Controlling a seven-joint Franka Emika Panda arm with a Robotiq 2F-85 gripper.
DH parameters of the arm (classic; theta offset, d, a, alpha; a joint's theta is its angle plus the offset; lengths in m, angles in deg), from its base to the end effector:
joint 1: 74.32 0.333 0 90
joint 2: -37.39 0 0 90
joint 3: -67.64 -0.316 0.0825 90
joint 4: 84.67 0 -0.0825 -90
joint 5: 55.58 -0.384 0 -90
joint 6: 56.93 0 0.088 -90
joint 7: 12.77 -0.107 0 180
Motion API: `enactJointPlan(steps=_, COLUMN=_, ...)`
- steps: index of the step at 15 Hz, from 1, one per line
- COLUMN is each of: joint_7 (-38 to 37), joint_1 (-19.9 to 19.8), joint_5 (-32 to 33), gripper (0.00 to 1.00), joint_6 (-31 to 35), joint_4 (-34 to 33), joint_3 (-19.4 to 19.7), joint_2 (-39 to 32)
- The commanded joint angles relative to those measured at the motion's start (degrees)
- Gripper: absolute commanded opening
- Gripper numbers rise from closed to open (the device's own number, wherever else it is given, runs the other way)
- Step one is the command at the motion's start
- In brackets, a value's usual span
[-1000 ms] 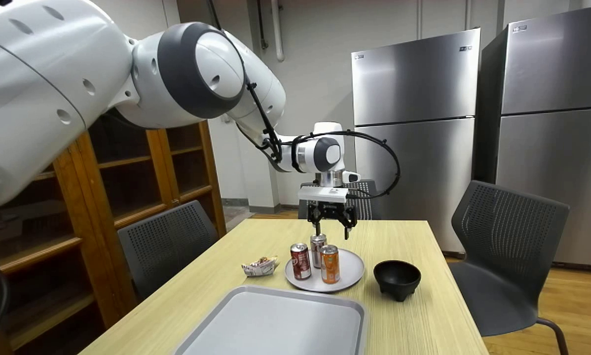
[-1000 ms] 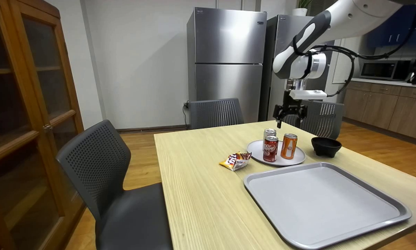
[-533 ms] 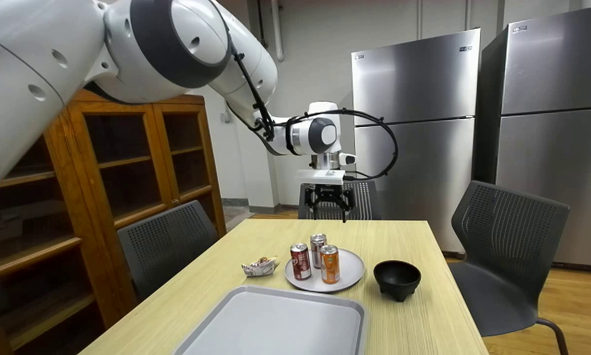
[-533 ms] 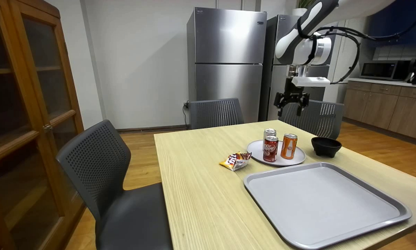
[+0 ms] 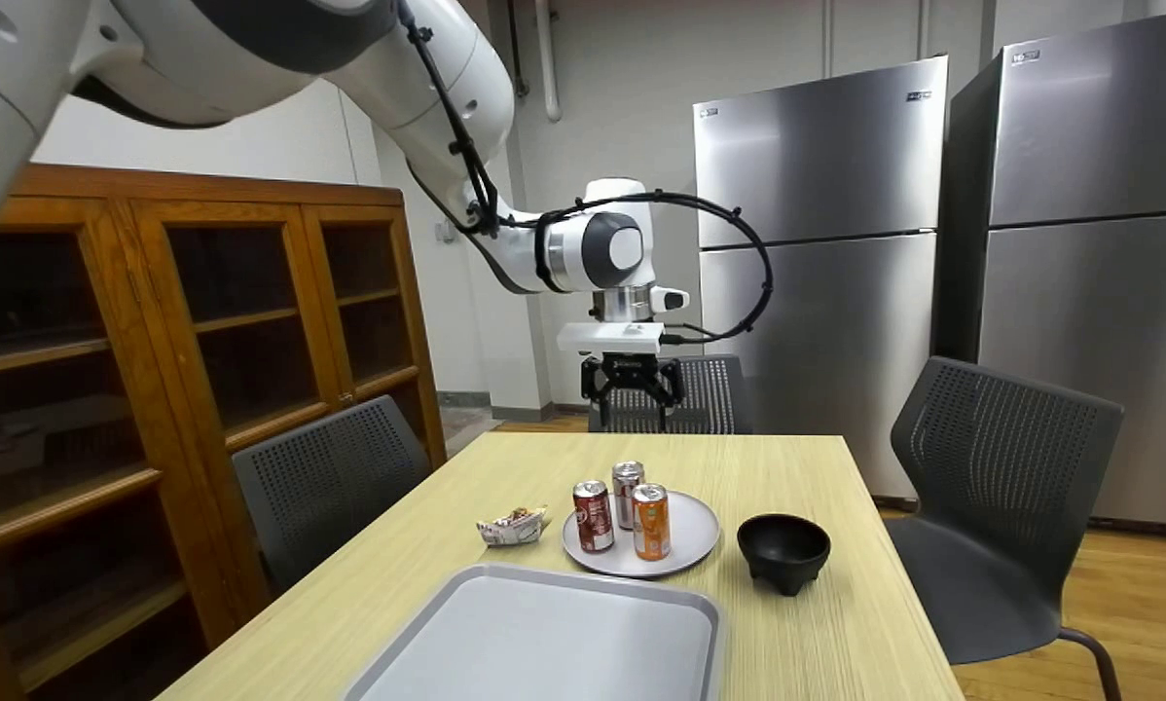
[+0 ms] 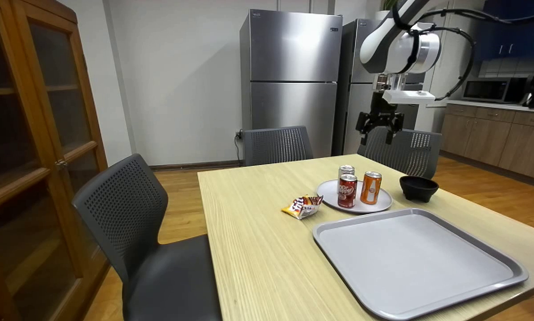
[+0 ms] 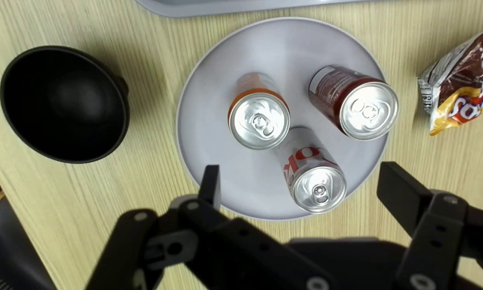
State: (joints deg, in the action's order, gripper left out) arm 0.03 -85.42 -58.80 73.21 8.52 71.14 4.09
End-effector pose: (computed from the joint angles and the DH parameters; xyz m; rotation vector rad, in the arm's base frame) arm 0.6742 -0.1685 0.2892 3.1339 -0.0865 0.1032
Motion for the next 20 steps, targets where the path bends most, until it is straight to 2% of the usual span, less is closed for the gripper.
enactJointPlan(steps=1, joint_7=1.49, joint_1=0.24, joint_5=0.73, gripper=1.00, joint_6=3.96, joint_4=10.28, joint_3=-0.50, joint_2=7.45)
enactJointPlan(steps=10, joint_7=1.66, joint_1=1.47, joint_5=1.58, gripper=1.00, joint_6=9.49, joint_4=22.34, joint_3=0.03, joint_2=16.47)
enactJointPlan(steps=20, joint_7=-0.36, joint_1=3.51, joint_5=3.92, gripper=1.00, joint_6=11.55, joint_4=30.60, joint_3=0.53, joint_2=23.46)
